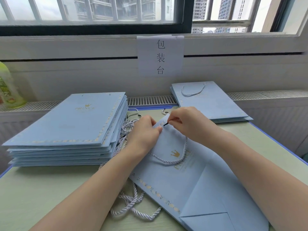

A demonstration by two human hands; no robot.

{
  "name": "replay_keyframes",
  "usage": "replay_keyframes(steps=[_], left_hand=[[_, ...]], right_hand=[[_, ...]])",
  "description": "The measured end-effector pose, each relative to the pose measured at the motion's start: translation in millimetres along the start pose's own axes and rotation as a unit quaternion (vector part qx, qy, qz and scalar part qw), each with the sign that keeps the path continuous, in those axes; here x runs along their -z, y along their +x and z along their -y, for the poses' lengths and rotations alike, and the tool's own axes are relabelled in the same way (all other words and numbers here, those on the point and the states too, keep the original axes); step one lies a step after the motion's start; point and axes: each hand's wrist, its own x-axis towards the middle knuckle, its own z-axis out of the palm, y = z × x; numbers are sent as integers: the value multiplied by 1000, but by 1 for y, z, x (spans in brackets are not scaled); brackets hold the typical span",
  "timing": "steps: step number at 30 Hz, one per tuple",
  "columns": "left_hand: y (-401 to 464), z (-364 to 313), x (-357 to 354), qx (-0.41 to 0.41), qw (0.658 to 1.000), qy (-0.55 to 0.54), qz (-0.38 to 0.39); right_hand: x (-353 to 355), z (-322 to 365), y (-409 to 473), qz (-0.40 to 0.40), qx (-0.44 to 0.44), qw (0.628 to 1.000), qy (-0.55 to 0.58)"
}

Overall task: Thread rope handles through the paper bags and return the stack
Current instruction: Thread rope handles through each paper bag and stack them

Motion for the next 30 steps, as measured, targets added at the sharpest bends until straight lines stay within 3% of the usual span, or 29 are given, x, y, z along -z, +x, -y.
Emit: replay_keyframes(steps=[11,14,19,25,30], left_hand=[[-1,-6,3,-16,999,-44,9],[-2,-12,11,18,992,-117,37],[3,-15,28,148,953,-242,105],[1,-10,42,203,894,-306,256],[6,-5,36,169,870,-401,233]], right_hand=[[2,14,1,43,28,990,-131],[0,10,2,28,24,997,-66],[2,4,2,-6,-60,984,170],[3,1,3,29,-78,979,187],[5,2,1,50,-64,977,198]])
